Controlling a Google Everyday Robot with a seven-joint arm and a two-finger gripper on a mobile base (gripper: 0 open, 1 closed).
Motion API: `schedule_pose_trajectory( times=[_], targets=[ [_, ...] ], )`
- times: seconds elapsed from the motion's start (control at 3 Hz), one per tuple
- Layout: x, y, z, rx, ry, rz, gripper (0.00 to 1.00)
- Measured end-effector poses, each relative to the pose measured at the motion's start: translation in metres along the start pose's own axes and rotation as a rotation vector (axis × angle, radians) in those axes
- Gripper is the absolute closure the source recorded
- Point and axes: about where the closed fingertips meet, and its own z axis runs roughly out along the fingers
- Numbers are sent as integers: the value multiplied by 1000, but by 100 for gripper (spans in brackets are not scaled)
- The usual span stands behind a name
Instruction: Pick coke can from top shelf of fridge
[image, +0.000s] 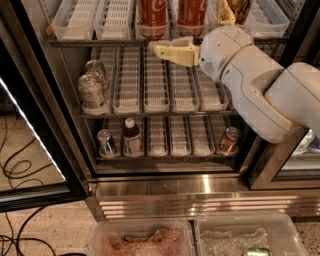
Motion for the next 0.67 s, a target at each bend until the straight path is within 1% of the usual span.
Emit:
schedule_pose_trajectory(
  times=[0.33,0.67],
  targets=[
    [-4,-12,5,47,-21,1,0],
    [-4,-12,5,47,-21,1,0]
  ],
)
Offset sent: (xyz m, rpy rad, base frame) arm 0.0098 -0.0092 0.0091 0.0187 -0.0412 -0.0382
